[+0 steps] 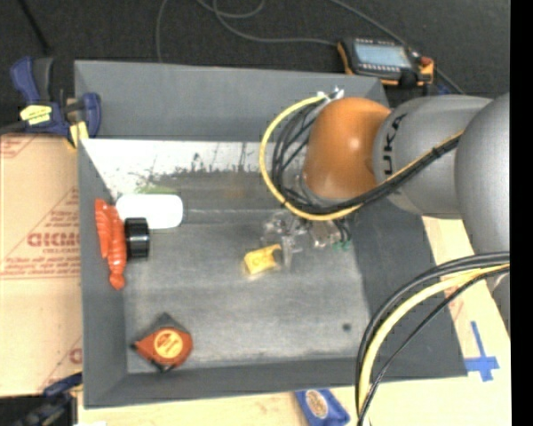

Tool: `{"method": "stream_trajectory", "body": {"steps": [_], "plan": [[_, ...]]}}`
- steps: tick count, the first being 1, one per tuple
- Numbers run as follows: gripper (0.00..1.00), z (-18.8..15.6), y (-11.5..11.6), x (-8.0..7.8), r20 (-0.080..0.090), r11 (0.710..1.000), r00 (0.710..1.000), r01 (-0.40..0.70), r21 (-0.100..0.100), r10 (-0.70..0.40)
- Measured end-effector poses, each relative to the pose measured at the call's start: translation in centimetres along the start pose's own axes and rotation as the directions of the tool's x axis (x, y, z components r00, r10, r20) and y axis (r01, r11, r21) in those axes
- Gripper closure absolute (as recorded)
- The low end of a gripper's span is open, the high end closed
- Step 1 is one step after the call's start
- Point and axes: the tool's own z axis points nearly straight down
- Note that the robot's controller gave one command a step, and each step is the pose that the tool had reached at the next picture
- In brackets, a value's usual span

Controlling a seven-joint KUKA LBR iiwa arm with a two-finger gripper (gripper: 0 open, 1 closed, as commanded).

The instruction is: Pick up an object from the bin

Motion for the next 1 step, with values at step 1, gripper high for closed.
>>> {"method": "stream_trajectory", "body": {"steps": [1], "plan": [[1.00,0.00,0.00,0.00,0.000,1.000,1.000,-0.001,0.000,0.001]]}}
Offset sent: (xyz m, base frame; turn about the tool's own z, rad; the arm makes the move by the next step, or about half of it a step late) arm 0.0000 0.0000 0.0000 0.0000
